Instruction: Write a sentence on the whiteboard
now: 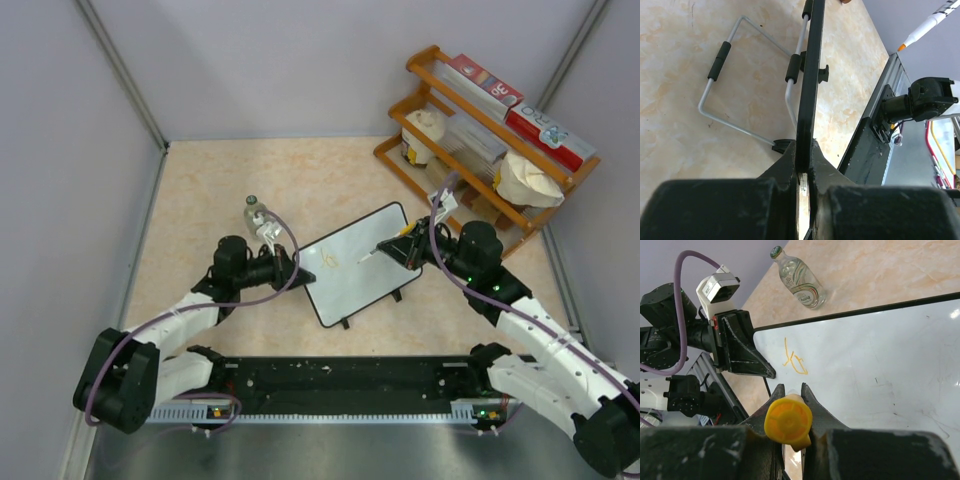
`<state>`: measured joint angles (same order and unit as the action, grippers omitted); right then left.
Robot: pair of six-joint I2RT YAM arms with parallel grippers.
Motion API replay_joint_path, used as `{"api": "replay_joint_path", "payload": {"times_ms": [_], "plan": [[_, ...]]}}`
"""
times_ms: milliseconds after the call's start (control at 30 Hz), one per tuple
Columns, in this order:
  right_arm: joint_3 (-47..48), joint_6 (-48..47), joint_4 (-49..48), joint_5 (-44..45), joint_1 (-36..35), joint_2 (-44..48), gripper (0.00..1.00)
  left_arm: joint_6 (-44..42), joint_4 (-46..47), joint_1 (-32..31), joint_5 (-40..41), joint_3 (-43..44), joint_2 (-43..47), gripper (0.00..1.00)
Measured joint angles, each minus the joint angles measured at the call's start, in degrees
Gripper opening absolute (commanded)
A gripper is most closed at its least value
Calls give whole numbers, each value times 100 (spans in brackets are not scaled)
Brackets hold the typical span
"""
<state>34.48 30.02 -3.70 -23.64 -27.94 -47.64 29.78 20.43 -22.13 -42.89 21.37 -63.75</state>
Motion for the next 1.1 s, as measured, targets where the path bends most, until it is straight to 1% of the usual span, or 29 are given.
{"api": "replay_joint_path", "payload": {"times_ms": [133,167,233,267,367,400,467,600,633,667,700,733,833,900,1000,1100], "plan": [[0,-4,-4,2,0,-2,0,17,-254,0,55,146,-52,14],[0,-4,-4,2,0,-2,0,7,-374,-4,90,192,-55,22],[0,-4,-4,2,0,-2,0,-37,-575,-4,227,238,-55,30],[0,-7,-4,2,0,-2,0,-107,-763,-2,382,247,-57,37],[0,-7,-7,2,0,-2,0,-236,-1252,-7,640,234,-63,45],[0,-7,-7,2,0,-4,0,-260,-1357,-11,688,229,-59,49],[0,-9,-7,2,0,-4,0,-295,-1517,-17,791,229,-24,53],[0,-35,-2,2,0,-4,0,-352,-1810,-24,975,221,203,65],[0,-44,0,4,0,-4,0,-369,-1893,-26,1036,221,295,76],[0,-46,4,4,0,-4,0,-380,-2006,-26,1110,221,415,78],[0,-48,7,4,0,-4,0,-433,-2094,-26,1154,221,525,97],[0,-48,11,7,0,-4,0,-435,-2251,-26,1248,223,693,99],[0,-50,20,11,0,-4,0,-468,-2782,-24,1552,356,1172,99],[0,-52,33,11,0,-4,0,-487,-3051,-26,1703,514,1329,99],[0,-74,55,22,0,9,0,-586,-3587,-31,2090,1163,1519,97],[0,-101,138,24,0,83,0,-745,-3724,-31,2273,1891,1451,96]]}}
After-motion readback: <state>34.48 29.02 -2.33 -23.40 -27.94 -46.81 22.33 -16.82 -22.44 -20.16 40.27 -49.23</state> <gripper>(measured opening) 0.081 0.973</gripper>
